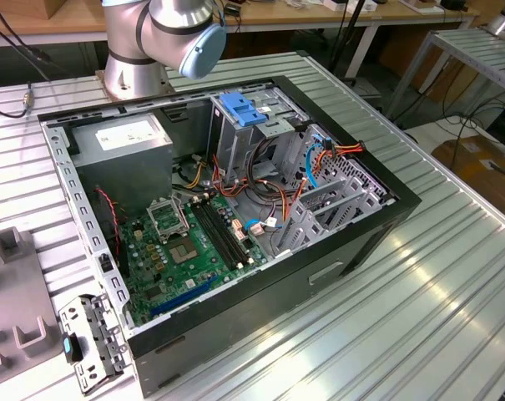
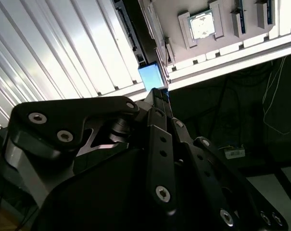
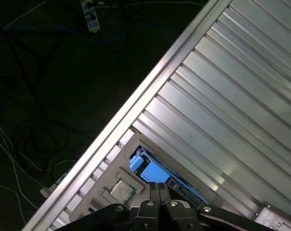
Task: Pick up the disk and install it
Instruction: 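Pick up the disk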
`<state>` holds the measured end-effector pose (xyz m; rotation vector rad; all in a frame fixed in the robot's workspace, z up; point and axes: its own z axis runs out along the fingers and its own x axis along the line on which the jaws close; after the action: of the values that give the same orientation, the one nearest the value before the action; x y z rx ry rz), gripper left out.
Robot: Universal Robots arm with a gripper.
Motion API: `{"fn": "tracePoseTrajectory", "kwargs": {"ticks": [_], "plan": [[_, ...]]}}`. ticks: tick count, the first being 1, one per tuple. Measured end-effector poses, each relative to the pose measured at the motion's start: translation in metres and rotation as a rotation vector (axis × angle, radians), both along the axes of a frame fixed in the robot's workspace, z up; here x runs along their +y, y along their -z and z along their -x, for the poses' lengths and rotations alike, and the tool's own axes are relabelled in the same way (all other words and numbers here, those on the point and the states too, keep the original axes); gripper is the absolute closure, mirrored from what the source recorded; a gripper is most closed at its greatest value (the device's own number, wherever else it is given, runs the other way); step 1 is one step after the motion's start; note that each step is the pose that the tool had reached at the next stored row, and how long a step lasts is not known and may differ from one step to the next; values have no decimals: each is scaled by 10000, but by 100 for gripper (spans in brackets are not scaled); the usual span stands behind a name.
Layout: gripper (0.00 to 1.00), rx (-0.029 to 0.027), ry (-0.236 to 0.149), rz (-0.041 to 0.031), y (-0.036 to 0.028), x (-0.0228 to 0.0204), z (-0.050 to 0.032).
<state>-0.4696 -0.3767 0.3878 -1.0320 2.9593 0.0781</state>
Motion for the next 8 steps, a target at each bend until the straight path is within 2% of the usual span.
{"fn": "tracePoseTrajectory", "kwargs": {"ticks": [8], "plan": [[89, 0, -5, 0, 0, 0, 0]]}}
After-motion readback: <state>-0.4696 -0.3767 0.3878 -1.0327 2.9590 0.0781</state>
